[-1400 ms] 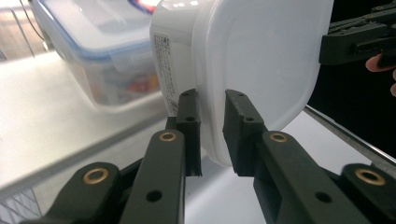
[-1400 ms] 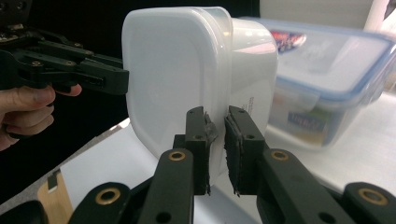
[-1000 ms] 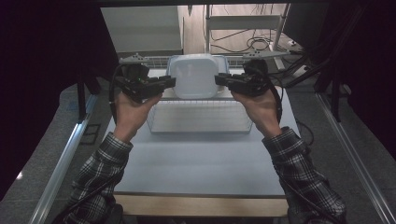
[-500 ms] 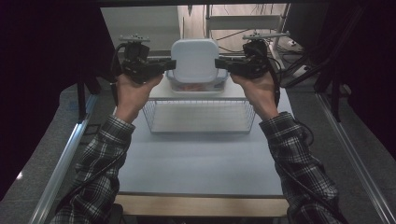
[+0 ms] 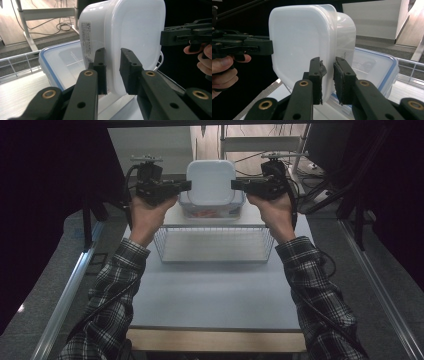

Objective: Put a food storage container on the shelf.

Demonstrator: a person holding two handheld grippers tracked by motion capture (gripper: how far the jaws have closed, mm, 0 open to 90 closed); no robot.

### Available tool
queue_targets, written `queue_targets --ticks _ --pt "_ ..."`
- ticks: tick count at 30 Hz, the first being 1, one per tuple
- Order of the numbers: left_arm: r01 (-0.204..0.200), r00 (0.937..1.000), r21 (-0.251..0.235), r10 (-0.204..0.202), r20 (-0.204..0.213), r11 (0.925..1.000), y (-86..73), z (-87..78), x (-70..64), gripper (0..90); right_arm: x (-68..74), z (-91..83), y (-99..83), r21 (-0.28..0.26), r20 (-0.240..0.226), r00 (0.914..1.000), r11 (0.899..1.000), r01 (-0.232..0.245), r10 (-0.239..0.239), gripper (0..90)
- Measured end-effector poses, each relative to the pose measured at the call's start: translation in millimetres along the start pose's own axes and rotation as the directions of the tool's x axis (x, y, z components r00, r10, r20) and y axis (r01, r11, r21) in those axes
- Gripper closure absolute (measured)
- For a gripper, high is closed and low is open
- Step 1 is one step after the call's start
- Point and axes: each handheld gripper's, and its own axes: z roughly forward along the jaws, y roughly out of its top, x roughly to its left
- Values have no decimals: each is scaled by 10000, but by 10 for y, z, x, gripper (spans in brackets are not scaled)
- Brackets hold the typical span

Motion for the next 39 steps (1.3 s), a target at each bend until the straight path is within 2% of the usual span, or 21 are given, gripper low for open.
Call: queue_targets --ticks 4,11,14,18,19,25,30,35,39 --pt "34 9999 -117 -33 107 9999 -2 10 0 677 8 21 18 2 36 10000 10000 -17 17 717" --pt "115 9999 -173 -113 82 9998 -2 47 32 636 16 62 30 45 112 9999 10000 32 -33 690" --pt "173 9998 -127 -173 26 9998 -7 80 57 631 25 107 27 84 281 9995 9999 124 -126 651" --pt "285 9995 -116 -283 159 9995 -13 122 97 610 17 123 34 38 305 9995 10000 -41 40 641" --pt "425 9988 -143 -422 255 9990 -12 133 121 610 10 128 36 43 292 9995 10000 -71 70 635" --pt "535 9983 -151 -531 253 9985 2 169 131 589 10 146 44 0 471 9989 10000 11 -11 607" --pt "447 9987 -26 -446 253 9990 13 197 135 545 16 159 49 -78 704 9975 9999 101 -95 603" --pt "738 9963 -97 -733 448 9972 9 223 191 523 34 185 40 -171 861 9962 9997 175 -160 603" --pt "648 9978 -186 -645 181 9977 28 236 184 503 37 192 48 -173 916 9956 9997 197 -181 602"
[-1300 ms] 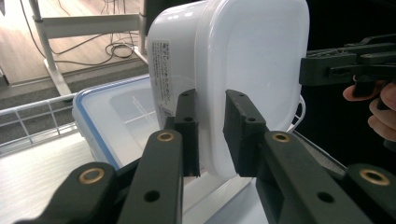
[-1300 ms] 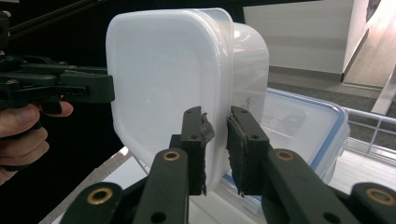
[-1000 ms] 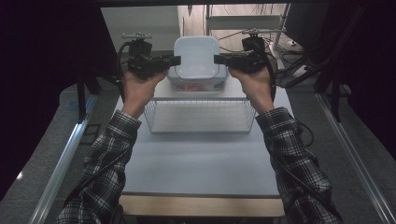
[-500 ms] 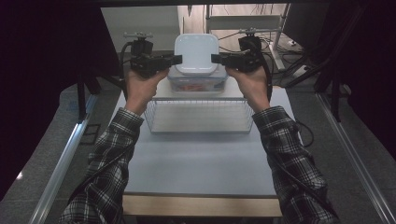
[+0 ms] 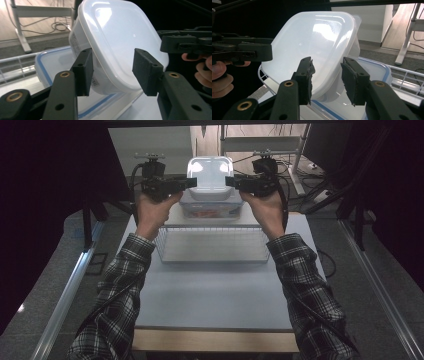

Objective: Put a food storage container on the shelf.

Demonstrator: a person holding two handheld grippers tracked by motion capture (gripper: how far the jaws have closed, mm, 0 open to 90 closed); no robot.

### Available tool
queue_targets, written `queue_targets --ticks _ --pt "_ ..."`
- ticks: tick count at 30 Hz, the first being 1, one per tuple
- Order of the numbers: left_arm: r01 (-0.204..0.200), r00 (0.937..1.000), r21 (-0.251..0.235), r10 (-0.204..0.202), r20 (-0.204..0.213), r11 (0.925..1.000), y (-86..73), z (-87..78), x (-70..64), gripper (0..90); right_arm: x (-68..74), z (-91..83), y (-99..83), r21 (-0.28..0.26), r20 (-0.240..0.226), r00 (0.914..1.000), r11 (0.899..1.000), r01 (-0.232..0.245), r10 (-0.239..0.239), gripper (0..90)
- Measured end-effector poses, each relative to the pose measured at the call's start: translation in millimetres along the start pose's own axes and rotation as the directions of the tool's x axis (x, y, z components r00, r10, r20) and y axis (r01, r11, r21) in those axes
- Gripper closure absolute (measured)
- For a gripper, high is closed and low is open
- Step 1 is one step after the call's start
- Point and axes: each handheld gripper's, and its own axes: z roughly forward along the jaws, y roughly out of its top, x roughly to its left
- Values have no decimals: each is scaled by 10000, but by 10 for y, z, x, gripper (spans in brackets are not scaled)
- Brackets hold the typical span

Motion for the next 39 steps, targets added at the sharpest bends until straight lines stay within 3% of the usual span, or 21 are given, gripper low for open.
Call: queue_targets --ticks 11,19,23,28,35,39 --pt "-279 9970 -223 262 -726 9994 40 46 -25 444 4 29 19 -110 260 9996 9999 85 -82 601" --pt "-511 9894 -376 455 -1379 9980 78 91 -18 392 -19 55 36 -307 446 9990 9995 85 -71 581" --pt "-648 9891 -532 571 -1360 9965 77 62 -15 342 -33 43 42 -360 496 9987 9992 159 -141 550" --pt "-849 9919 -774 769 -1007 9934 76 -5 -56 276 -49 -11 32 -523 277 9994 9983 243 -229 458" --pt "-1476 9869 -525 1436 -733 9877 -2 -66 -127 154 -34 -73 -63 -458 -106 9974 9965 704 -710 337" --pt "-1540 9869 -400 1517 -558 9873 -42 -79 -141 114 -44 -97 -110 -395 -315 9965 9963 765 -778 288"
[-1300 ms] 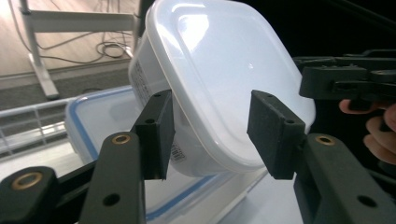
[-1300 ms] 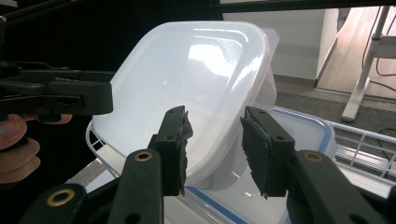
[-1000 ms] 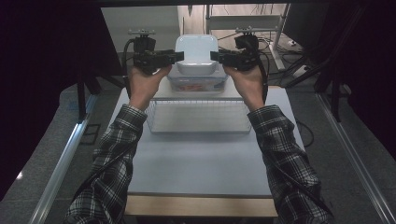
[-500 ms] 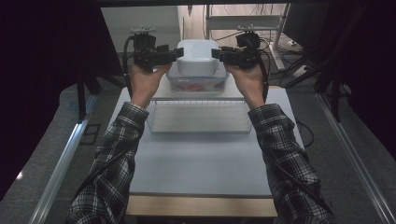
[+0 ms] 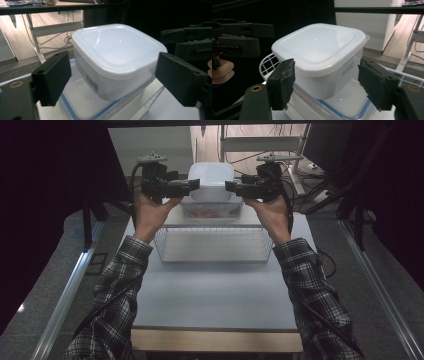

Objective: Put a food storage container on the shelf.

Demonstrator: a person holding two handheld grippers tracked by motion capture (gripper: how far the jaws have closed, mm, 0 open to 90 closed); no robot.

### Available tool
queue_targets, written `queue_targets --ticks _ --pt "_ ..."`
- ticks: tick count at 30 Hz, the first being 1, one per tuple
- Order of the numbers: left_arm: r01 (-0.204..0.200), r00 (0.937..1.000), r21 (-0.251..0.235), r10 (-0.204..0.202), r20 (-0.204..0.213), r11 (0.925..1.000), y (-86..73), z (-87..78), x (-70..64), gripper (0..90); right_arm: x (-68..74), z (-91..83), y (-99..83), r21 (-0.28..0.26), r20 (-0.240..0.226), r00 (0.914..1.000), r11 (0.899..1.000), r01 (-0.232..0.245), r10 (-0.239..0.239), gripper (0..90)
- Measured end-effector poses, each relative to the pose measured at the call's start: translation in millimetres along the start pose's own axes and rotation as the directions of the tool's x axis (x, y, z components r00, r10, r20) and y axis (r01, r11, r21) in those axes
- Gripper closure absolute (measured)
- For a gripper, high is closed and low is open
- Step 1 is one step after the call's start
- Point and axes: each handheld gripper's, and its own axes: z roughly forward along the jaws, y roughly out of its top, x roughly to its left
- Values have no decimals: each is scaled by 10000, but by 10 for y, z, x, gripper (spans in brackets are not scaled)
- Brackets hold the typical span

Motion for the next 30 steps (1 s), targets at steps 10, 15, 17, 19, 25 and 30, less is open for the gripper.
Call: queue_targets --ticks 10,15,17,19,25,30 --pt "-194 9988 184 186 445 9996 -159 -64 -47 64 11 -99 -131 112 -344 9992 9997 213 -209 218" --pt "-467 9978 173 458 472 9988 -247 -113 -87 55 4 -134 -196 45 -575 9981 9998 201 -198 204" --pt "-516 9975 168 507 487 9985 -271 -125 -97 54 5 -139 -205 36 -586 9981 9998 196 -193 203" --pt "-604 9970 202 594 498 9980 -299 -138 -108 51 2 -152 -229 42 -635 9978 9998 174 -171 200" --pt "-1010 9944 324 999 341 9944 -405 -182 -143 41 -4 -183 -297 107 -734 9972 9998 161 -153 183" --pt "-1119 9933 386 1107 329 9930 -552 -227 -157 33 15 -218 -411 253 -849 9961 9993 277 -254 156"
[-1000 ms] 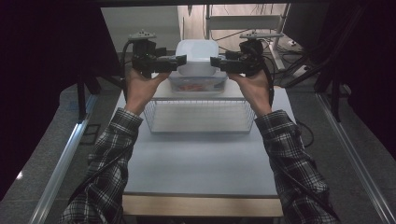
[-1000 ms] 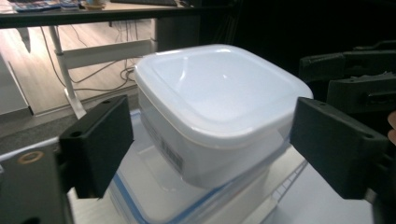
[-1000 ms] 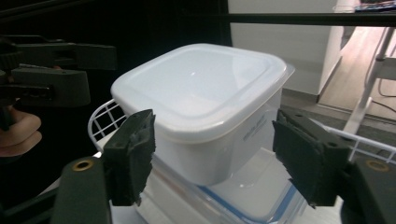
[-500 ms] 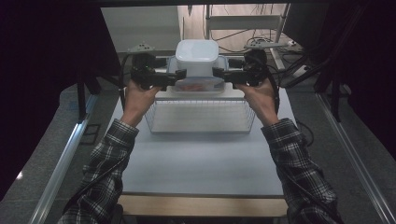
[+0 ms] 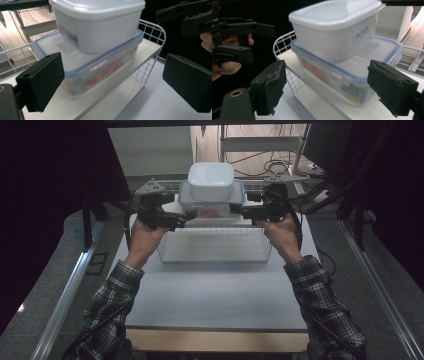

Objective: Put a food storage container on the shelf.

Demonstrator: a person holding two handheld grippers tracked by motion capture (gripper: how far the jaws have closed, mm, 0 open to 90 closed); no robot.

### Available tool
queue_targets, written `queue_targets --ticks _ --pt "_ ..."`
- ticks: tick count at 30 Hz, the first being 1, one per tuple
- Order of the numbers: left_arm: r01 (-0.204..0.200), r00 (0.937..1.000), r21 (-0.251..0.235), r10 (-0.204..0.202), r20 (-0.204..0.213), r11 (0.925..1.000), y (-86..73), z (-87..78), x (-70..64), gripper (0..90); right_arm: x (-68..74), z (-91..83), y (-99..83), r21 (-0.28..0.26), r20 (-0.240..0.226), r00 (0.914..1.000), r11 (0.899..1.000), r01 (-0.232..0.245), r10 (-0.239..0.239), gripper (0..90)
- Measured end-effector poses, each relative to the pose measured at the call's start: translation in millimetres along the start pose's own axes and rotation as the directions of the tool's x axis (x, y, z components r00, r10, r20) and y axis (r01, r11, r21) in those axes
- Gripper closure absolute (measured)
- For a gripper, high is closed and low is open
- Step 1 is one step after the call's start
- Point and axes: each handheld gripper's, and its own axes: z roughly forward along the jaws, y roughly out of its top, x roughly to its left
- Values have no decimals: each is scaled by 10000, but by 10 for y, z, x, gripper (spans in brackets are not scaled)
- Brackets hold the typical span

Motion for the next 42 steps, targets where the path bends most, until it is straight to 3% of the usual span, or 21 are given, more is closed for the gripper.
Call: queue_targets --ticks 8,14,24,30,35,42 --pt "-260 9996 112 261 -69 9996 -196 -34 -81 21 67 -26 -172 356 -43 9996 9990 267 -266 92" --pt "-378 9992 245 375 127 9990 -372 -67 -163 17 136 -73 -353 552 -120 9990 9975 437 -431 50" --pt "-240 9978 624 200 631 9978 -806 -95 -276 14 201 -171 -755 1005 -326 9980 9932 581 -551 23" --pt "-397 9977 679 359 574 9969 -1034 -116 -344 10 208 -207 -1023 1340 -347 9972 9885 702 -661 16" --pt "-273 9978 657 233 615 9975 -1194 -154 -395 11 204 -273 -1271 1464 -327 9975 9870 661 -619 16" --pt "92 9978 618 -132 651 9980 -1414 -209 -445 11 222 -337 -1472 1549 -184 9976 9855 693 -673 17"
